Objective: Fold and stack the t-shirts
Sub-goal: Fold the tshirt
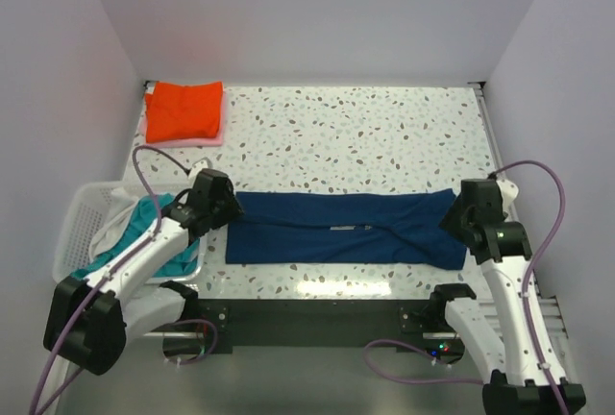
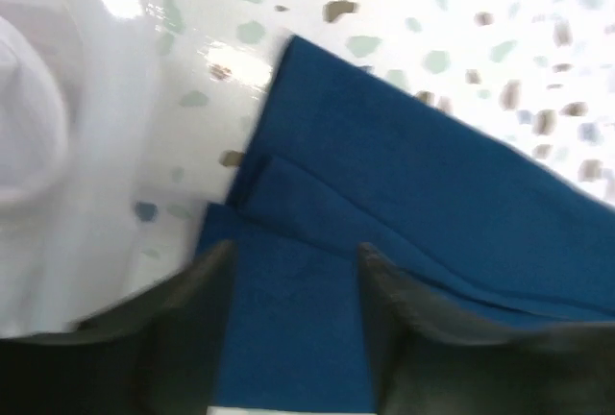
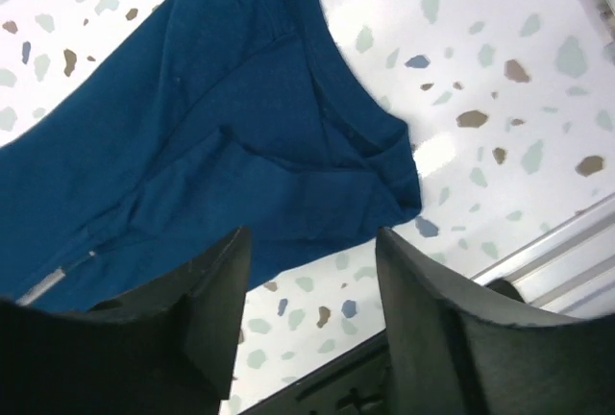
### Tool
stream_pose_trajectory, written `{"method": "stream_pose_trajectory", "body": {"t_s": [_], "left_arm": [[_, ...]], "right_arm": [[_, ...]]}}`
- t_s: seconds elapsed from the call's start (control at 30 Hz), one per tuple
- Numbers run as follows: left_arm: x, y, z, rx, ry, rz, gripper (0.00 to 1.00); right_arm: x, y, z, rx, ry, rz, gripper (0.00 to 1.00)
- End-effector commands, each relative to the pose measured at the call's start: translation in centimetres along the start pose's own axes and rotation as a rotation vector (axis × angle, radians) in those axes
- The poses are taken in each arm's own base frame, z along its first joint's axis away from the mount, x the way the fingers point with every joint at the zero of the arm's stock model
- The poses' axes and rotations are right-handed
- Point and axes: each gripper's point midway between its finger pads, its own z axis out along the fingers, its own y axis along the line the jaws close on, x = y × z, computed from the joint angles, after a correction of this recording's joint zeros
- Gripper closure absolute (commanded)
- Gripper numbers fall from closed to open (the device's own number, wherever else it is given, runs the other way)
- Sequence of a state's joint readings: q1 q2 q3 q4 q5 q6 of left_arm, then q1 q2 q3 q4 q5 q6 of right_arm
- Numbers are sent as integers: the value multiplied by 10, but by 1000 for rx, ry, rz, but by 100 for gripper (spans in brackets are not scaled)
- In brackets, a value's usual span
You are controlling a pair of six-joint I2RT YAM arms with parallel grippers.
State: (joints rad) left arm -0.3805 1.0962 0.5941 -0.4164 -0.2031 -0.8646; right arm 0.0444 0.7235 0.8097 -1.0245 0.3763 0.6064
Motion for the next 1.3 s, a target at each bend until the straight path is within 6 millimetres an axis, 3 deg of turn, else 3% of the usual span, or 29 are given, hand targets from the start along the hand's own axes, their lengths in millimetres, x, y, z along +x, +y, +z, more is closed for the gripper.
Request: {"method": "stream_pose_trajectory", "body": {"t_s": [0.0,0.1,0.13,0.23,0.33,0.5,0.63,0.83,1.03,1.27], "left_arm": [[-19,16,-29,-77,-79,-60,34],[-35,0,-50,6,-129,-82,1],[-40,-7,-55,36,-141,-78,0],[-48,-25,-61,104,-147,-61,0],[-47,-40,-53,122,-120,-33,0],[-43,-67,-39,166,-84,21,0],[-29,-93,-24,218,-39,83,0],[4,-97,16,190,78,155,0],[45,-79,52,96,197,214,0],[75,-54,58,36,275,242,0]], "right_arm": [[-17,-8,-27,-19,-85,67,34],[-28,-3,-45,-90,-139,103,16],[-32,1,-49,-116,-153,110,1],[-40,14,-57,-195,-175,98,1],[-44,27,-58,-257,-178,59,1],[-41,48,-46,-318,-129,32,1],[-25,74,-19,-365,-18,3,1],[9,86,41,-289,146,-9,1],[21,94,101,-181,214,-30,1],[36,116,152,-158,321,-78,1]]}}
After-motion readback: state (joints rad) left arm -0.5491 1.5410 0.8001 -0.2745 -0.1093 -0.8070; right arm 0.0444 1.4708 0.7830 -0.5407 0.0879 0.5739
